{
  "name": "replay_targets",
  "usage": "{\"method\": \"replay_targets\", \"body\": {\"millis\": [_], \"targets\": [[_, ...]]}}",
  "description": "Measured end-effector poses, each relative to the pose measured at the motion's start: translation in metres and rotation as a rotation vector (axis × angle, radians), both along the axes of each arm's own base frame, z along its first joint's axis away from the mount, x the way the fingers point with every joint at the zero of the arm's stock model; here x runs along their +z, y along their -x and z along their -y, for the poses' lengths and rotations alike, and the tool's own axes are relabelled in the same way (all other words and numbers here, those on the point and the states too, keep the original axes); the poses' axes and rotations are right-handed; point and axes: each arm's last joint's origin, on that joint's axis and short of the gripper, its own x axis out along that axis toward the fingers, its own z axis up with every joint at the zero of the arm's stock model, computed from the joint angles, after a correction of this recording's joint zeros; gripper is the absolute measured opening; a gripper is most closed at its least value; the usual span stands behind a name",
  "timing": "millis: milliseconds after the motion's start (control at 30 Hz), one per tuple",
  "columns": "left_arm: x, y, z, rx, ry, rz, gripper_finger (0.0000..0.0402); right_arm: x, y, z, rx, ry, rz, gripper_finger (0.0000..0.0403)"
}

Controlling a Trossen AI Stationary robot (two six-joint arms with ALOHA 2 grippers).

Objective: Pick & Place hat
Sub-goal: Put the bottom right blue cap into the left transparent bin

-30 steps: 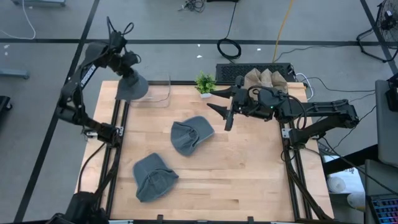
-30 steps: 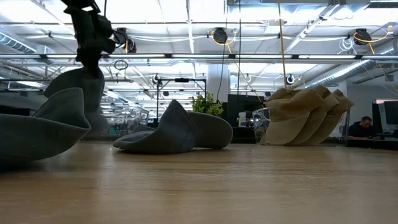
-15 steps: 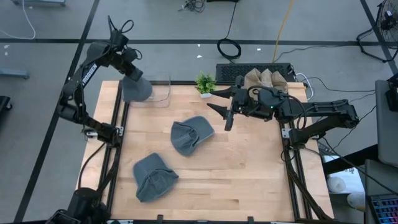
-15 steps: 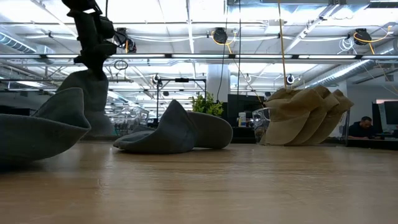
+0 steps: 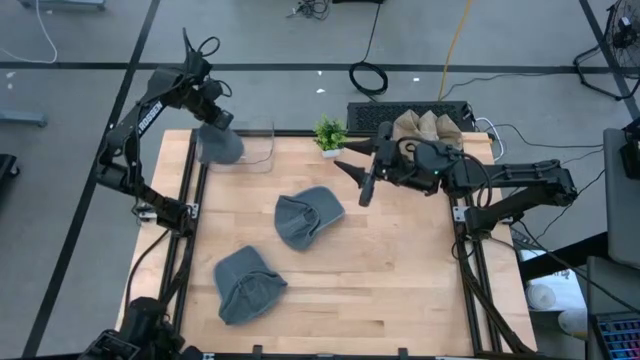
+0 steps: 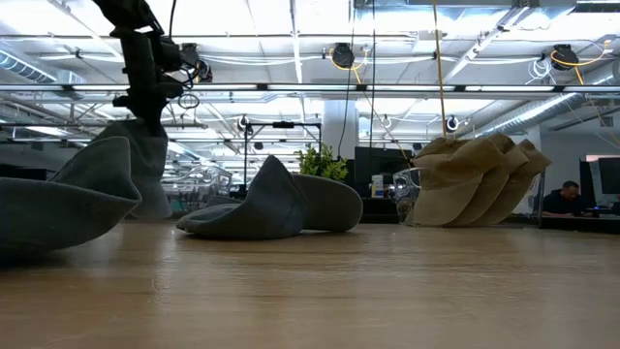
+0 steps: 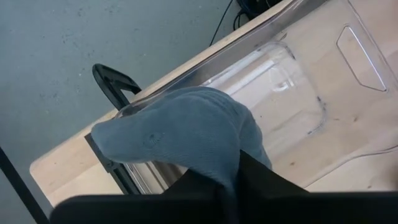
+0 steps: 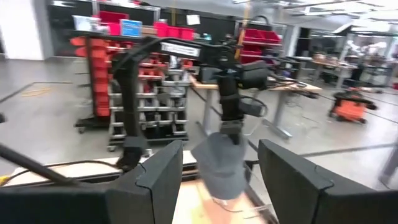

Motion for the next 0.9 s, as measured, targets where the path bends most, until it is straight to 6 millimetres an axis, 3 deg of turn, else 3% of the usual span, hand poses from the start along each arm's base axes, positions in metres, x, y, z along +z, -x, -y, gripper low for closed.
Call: {"method": "replay_targets", "body": {"millis": [233, 567, 900], "targets": [[0.000, 0.000, 0.000, 0.008, 0.000, 0.005, 0.0089, 0.000, 0.000, 0.001, -0.024, -0.001, 0.000, 0.0196], [0.003, -0.004, -0.002, 0.096, -0.005, 0.075, 0.0216, 0.000, 0.000, 0.001, -0.023, -0.001, 0.000, 0.0197], [0.031, -0.012, 0.001, 0.127, -0.050, 0.122, 0.0286, -0.003, 0.000, 0.001, -0.021, 0.000, -0.031, 0.0197]]}}
